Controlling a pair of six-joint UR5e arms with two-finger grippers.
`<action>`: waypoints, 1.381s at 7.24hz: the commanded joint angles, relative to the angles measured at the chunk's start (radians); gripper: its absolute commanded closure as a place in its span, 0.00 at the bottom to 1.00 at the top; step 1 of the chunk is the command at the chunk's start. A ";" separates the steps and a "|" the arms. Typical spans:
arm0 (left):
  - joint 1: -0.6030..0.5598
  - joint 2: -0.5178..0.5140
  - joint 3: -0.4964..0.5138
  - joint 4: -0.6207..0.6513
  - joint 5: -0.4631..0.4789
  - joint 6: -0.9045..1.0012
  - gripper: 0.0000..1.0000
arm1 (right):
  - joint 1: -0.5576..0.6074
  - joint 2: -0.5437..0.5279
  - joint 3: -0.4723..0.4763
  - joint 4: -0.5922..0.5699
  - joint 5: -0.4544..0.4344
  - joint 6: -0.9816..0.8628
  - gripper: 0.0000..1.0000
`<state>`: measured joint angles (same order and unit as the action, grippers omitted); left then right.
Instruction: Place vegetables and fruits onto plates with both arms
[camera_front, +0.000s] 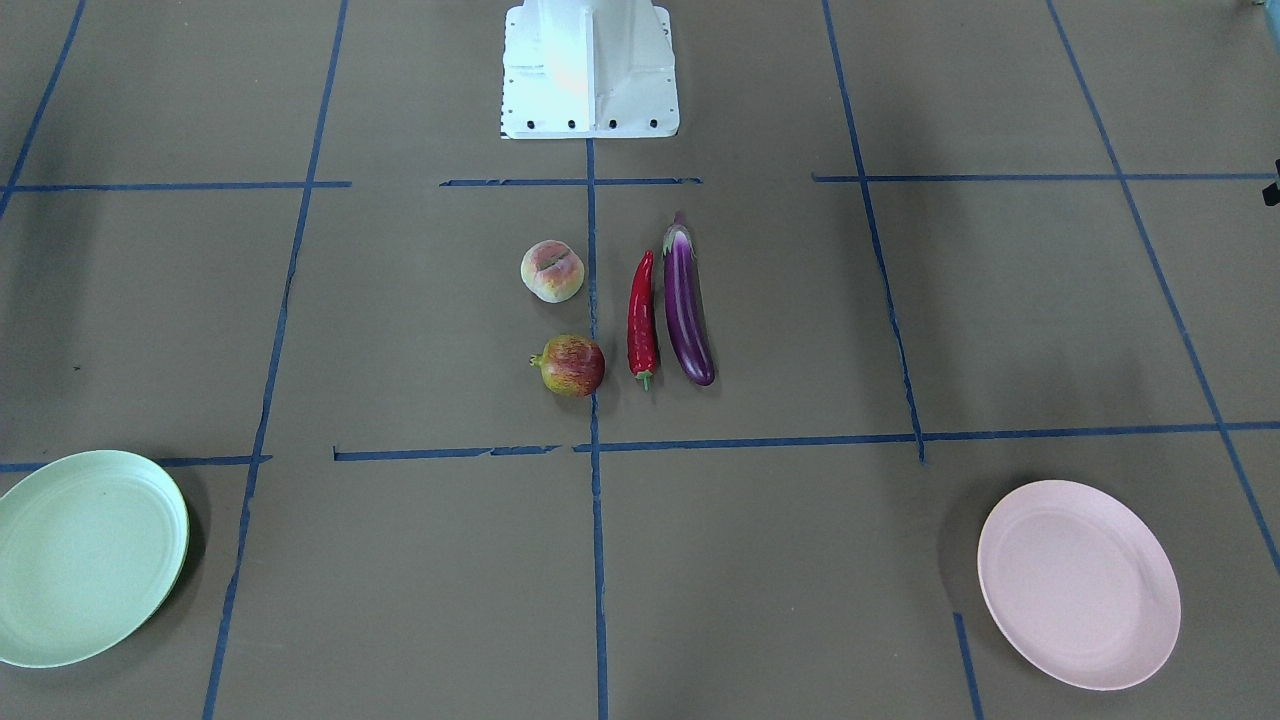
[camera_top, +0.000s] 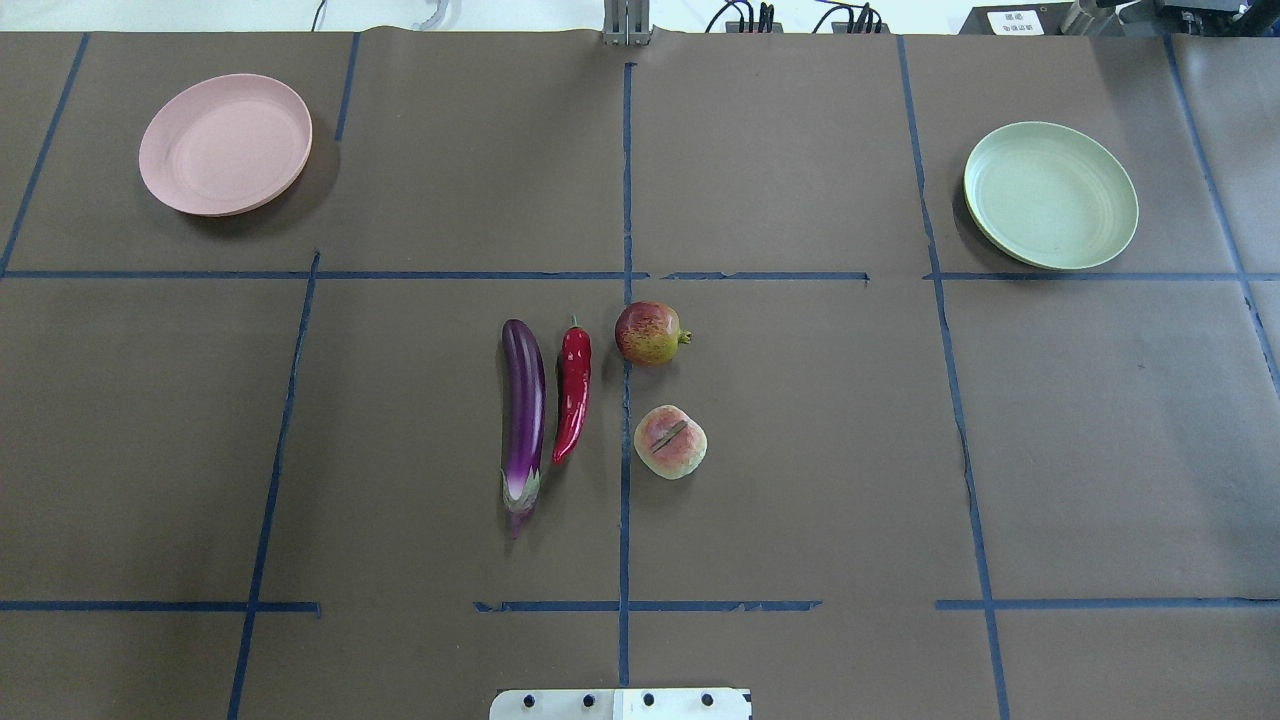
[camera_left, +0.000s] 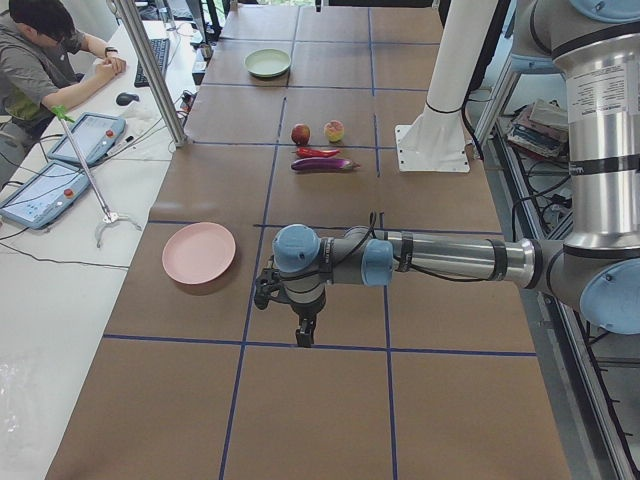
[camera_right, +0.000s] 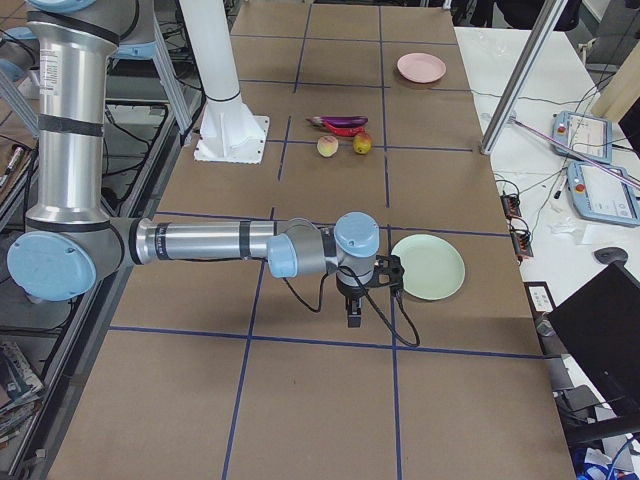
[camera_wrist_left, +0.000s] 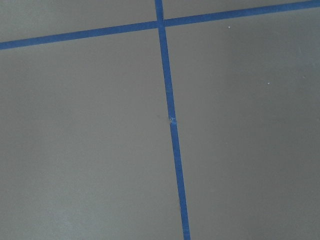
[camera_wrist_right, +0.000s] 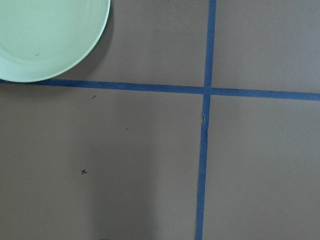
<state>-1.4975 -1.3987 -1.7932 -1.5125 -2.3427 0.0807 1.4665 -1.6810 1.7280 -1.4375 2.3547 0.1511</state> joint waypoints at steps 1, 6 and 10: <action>0.000 0.000 -0.002 -0.003 -0.001 0.002 0.00 | -0.002 0.000 0.002 0.003 0.001 0.005 0.00; 0.006 -0.051 -0.034 -0.017 0.005 -0.007 0.00 | -0.017 0.004 0.004 0.003 -0.002 0.013 0.00; 0.010 -0.094 -0.046 -0.108 0.000 -0.033 0.00 | -0.026 0.023 0.004 0.003 -0.002 0.015 0.00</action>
<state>-1.4901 -1.4849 -1.8328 -1.5607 -2.3446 0.0677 1.4437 -1.6673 1.7318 -1.4343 2.3532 0.1656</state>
